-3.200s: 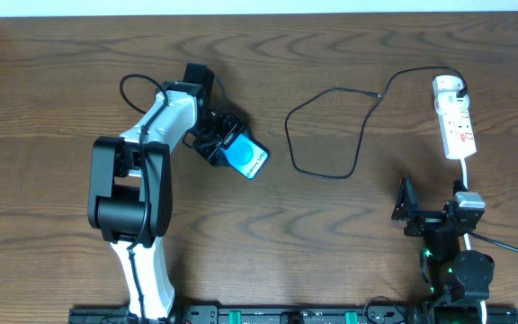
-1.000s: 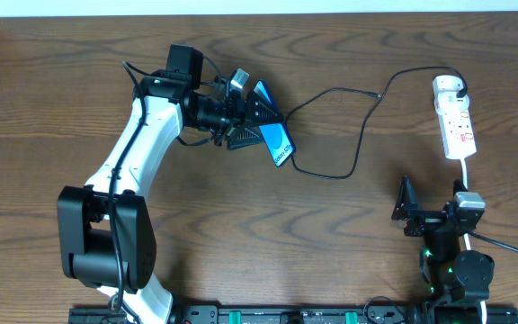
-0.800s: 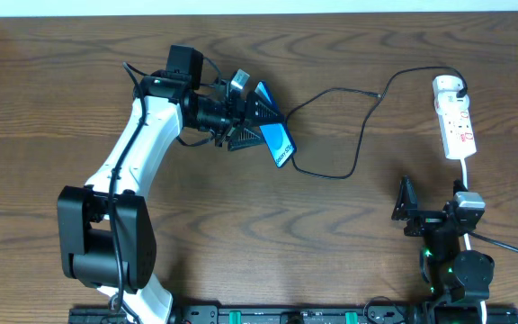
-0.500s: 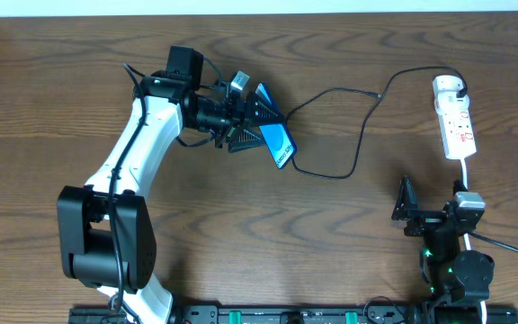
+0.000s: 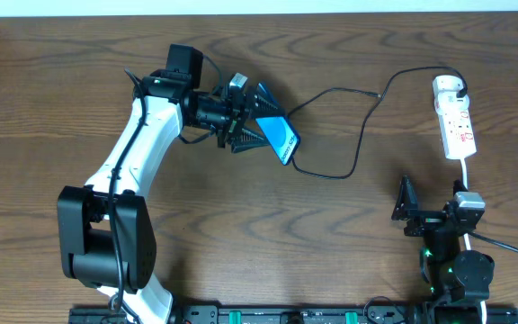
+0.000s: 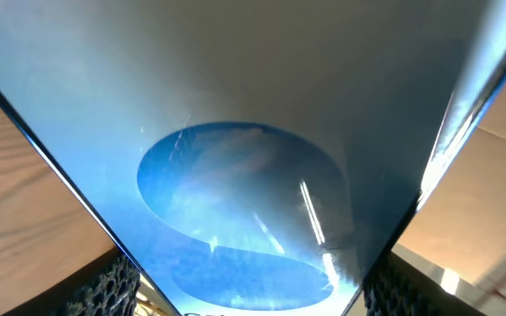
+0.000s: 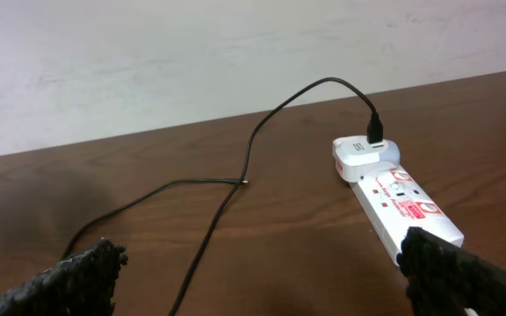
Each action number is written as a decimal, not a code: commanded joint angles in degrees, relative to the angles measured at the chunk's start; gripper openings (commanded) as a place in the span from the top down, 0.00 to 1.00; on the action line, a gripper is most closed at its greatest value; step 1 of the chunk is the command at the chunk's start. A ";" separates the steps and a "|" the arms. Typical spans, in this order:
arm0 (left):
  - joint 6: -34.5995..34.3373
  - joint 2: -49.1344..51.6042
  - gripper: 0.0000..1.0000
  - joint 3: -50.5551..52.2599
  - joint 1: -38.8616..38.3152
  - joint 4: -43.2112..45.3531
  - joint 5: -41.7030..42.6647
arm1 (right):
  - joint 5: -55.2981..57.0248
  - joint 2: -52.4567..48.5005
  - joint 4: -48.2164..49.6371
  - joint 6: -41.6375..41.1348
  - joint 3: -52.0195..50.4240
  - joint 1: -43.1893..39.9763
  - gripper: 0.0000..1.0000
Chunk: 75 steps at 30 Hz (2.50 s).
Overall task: Plug charger to phone and switch on socket
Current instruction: 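Move the right gripper toward the phone held by the left gripper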
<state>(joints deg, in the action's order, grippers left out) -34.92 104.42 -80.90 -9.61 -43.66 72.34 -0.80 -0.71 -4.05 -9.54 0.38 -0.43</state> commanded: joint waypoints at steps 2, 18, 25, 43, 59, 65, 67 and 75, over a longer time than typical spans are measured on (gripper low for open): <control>-2.23 -1.36 0.47 0.04 -0.13 0.96 8.28 | 0.04 0.26 -0.26 0.85 -0.07 0.26 0.01; -1.90 -1.49 0.47 0.04 -0.13 0.02 17.79 | 0.04 0.26 -0.26 0.85 -0.07 0.26 0.01; -2.27 -2.62 0.47 0.04 -0.13 -0.15 17.77 | 0.04 0.26 -0.26 0.85 -0.07 0.26 0.01; -2.23 -3.19 0.47 0.04 -0.13 0.11 17.64 | 0.07 0.26 -0.26 0.85 -0.07 0.26 0.01; -2.25 -3.19 0.47 0.04 -0.13 0.09 16.74 | -7.28 0.26 0.39 -36.22 -0.07 0.26 0.01; -2.27 -3.19 0.47 0.04 -0.13 0.11 16.74 | -3.06 0.26 1.01 -36.33 -0.07 0.26 0.01; -2.27 -3.19 0.47 0.04 -0.13 0.11 16.74 | -2.56 0.26 1.27 -38.12 -0.07 0.26 0.01; -2.27 -3.19 0.47 0.04 -0.13 0.09 16.74 | -2.58 0.26 1.25 -37.35 -0.07 0.26 0.01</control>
<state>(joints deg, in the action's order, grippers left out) -37.50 103.28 -80.90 -9.61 -43.55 86.70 -4.23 -0.71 -3.46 -47.16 0.38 -0.43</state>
